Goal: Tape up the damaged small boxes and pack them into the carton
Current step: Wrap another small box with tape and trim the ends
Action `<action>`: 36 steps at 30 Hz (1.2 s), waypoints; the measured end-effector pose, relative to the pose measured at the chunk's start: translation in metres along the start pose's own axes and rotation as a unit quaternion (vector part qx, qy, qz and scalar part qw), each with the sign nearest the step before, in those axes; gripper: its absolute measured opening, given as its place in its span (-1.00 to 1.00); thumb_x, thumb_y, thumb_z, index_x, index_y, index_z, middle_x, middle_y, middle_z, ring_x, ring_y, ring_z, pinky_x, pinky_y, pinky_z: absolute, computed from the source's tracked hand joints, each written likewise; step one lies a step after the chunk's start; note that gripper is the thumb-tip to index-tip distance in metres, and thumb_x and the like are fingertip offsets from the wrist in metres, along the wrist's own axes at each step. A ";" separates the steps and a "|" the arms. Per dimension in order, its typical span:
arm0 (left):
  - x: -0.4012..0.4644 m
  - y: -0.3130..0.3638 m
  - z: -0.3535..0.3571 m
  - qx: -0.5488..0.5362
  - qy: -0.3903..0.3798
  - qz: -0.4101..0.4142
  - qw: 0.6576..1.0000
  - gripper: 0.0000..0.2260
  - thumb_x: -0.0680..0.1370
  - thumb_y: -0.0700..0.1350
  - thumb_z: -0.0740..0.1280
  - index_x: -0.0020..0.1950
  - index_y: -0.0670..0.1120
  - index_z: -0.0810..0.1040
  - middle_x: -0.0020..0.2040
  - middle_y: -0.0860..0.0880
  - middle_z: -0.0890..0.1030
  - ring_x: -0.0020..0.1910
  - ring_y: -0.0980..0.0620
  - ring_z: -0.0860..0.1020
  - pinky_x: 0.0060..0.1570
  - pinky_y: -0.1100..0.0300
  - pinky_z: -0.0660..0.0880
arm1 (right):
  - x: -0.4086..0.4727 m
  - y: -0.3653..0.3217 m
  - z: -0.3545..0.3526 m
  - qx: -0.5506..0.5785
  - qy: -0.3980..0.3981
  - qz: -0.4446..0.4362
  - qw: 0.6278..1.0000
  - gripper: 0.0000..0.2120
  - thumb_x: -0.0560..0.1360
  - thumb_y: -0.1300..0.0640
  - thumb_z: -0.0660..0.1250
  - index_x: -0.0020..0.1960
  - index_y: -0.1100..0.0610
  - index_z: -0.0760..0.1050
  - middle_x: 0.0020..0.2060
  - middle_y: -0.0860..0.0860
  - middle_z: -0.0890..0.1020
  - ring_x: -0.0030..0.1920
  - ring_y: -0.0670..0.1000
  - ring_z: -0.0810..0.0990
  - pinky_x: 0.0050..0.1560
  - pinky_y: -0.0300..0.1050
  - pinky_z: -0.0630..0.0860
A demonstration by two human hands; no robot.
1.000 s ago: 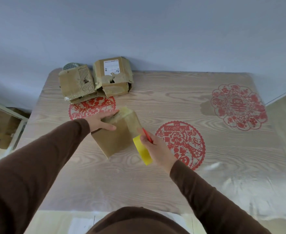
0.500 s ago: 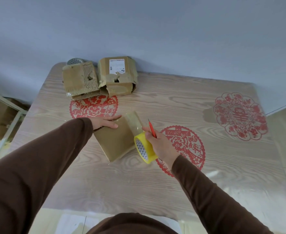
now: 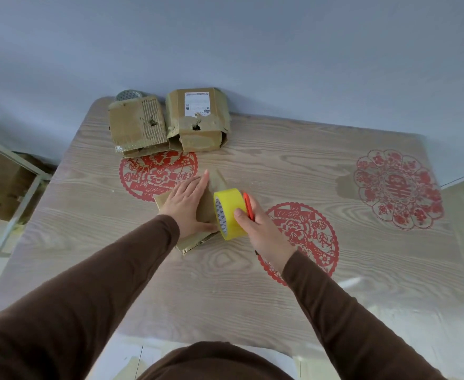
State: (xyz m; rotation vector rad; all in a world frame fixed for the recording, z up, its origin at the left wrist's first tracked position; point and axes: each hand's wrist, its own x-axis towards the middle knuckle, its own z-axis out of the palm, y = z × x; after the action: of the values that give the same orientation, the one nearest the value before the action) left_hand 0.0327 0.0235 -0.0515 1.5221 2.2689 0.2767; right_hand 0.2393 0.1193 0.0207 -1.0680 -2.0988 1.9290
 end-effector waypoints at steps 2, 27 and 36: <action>0.002 0.000 0.004 0.032 0.022 0.014 0.999 0.13 0.28 0.42 0.42 0.65 0.07 -0.12 0.56 0.02 0.14 0.57 -0.07 0.06 0.56 -0.11 0.09 | -0.008 0.006 0.002 -0.005 -0.004 -0.004 1.000 -0.54 0.70 0.07 0.18 0.57 0.06 0.22 0.35 -0.08 0.50 0.29 -0.29 0.45 0.27 -0.41 0.35; -0.022 0.034 0.030 0.251 -0.013 -0.009 0.968 0.15 0.29 0.62 0.16 0.54 0.14 -0.48 0.59 -0.18 -0.40 0.56 -0.31 -0.34 0.41 -0.50 -0.21 | -0.011 0.069 0.010 -0.157 -0.033 0.128 0.979 -0.56 0.71 0.04 0.10 0.57 -0.10 0.24 -0.23 -0.05 0.58 -0.33 -0.09 0.46 -0.27 -0.21 0.38; 0.000 0.022 0.018 0.230 -0.019 -0.031 0.973 0.12 0.40 0.30 0.44 0.56 0.22 -0.41 0.62 -0.21 -0.21 0.60 -0.28 -0.11 0.51 -0.34 -0.03 | -0.008 0.067 0.012 -0.139 -0.042 0.128 0.981 -0.54 0.71 0.02 0.11 0.59 -0.12 0.19 0.30 0.02 0.57 0.18 0.08 0.61 0.18 -0.10 0.46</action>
State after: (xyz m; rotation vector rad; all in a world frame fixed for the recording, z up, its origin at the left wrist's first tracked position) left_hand 0.0596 0.0308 -0.0596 1.6412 2.4570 -0.3175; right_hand 0.2674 0.1015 -0.0394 -1.3952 -2.4403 1.8480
